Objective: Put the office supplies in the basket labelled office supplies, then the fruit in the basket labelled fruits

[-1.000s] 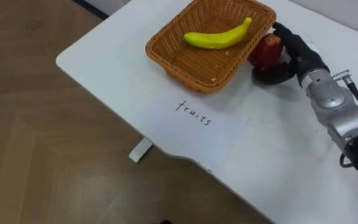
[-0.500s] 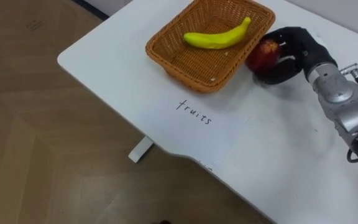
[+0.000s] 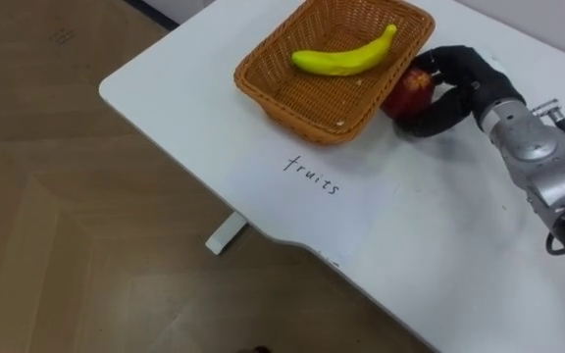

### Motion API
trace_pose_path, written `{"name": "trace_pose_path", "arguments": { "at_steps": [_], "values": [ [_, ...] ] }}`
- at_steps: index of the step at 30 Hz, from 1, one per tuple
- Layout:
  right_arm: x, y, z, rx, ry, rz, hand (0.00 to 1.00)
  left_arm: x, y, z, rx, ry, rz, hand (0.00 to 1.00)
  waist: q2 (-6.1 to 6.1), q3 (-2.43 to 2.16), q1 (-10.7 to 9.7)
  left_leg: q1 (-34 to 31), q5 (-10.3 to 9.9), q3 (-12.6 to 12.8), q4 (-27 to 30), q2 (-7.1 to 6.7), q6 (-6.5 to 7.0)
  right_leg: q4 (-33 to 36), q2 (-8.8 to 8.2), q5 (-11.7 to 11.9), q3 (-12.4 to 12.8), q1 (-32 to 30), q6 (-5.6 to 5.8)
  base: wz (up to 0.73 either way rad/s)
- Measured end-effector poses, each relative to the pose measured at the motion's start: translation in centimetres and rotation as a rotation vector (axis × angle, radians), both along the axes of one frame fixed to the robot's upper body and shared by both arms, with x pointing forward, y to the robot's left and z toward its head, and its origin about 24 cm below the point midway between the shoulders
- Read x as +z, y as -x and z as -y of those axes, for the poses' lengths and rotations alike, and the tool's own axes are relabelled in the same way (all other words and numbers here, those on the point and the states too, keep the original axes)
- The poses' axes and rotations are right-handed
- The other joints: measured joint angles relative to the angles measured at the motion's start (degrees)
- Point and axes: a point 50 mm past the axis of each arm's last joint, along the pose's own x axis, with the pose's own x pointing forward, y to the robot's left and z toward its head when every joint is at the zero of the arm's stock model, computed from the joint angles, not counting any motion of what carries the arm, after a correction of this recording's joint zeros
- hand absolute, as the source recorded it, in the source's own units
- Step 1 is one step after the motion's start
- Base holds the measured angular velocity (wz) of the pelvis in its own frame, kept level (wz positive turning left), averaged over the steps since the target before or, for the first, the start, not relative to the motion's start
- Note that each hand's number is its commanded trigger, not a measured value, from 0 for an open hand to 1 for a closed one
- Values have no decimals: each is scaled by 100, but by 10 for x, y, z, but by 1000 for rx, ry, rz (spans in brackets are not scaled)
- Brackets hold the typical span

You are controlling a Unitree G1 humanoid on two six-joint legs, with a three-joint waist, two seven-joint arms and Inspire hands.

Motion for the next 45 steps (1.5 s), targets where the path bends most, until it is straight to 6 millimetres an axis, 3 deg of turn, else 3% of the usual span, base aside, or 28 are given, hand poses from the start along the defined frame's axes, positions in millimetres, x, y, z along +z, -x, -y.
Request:
{"name": "trace_pose_path", "arguments": {
  "at_steps": [6, 15, 16, 19, 24, 26, 29, 33, 38, 42, 45],
  "values": [
    [-5, 2, 0, 13, -34, -29, 100, 1, -1, 0, 3, -4, 8, 0, -20, -30, -14, 110, 0, 3, -30, 13, 0, -131, 21, 24, -36, 139, 6, 1],
    [-22, 16, -12, 117, -16, -91, 100, 4, 4, -5, 11, -22, 22, 0, -26, -83, -246, 549, -4, 23, -244, 20, 7, -535, 91, 92, -151, 685, 75, 5],
    [-27, 20, -14, 136, -4, -108, 100, 4, 6, -5, 1, -27, 14, 0, -9, -99, -278, 649, -6, 36, -265, 17, 11, -614, 105, 106, -160, 814, 98, 0],
    [-37, 28, -16, 177, 32, -158, 100, 4, 16, -7, 9, -41, -4, 0, -20, -214, -363, 900, -8, 50, -425, -14, 22, -702, 89, 123, -154, 1037, 130, 2],
    [-47, 44, -20, 214, 40, -178, 100, 3, 29, -12, 9, -68, -39, 0, 24, -237, -541, 1358, -9, 114, -639, -21, 24, -855, 99, 127, -90, 1431, 162, -6],
    [-45, 46, -26, 237, 33, -162, 100, 1, 41, -10, 26, -69, -71, 0, 98, -265, -753, 1535, -11, 136, -698, -22, 27, -921, 115, 136, -56, 1596, 177, -7],
    [-43, 52, -25, 242, 25, -142, 100, -1, 48, -13, 53, -75, -100, 0, 131, -304, -901, 1804, -5, 183, -909, -13, 31, -1100, 174, 160, 46, 1788, 211, -10],
    [-38, 53, -22, 242, 59, -124, 100, -1, 50, -15, 69, -80, -111, 0, 116, -308, -1005, 2085, 7, 269, -1067, -8, 24, -1200, 182, 168, 109, 1982, 220, -14],
    [-42, 58, -18, 233, 77, -142, 100, 0, 49, -20, 77, -102, -114, 0, -31, -350, -1062, 2267, 12, 322, -1219, -15, 24, -1294, 189, 178, 153, 2109, 240, -7],
    [-46, 61, -18, 232, 101, -159, 100, -1, 43, -18, 77, -100, -107, 0, -114, -284, -1188, 2374, 11, 325, -1239, -26, 23, -1391, 232, 199, 104, 2288, 275, 9],
    [-44, 62, -20, 245, 99, -153, 100, -1, 39, -17, 76, -97, -99, 0, -125, -267, -1258, 2415, 10, 326, -1262, -18, 23, -1431, 251, 212, 110, 2373, 277, 0]
  ]
}}
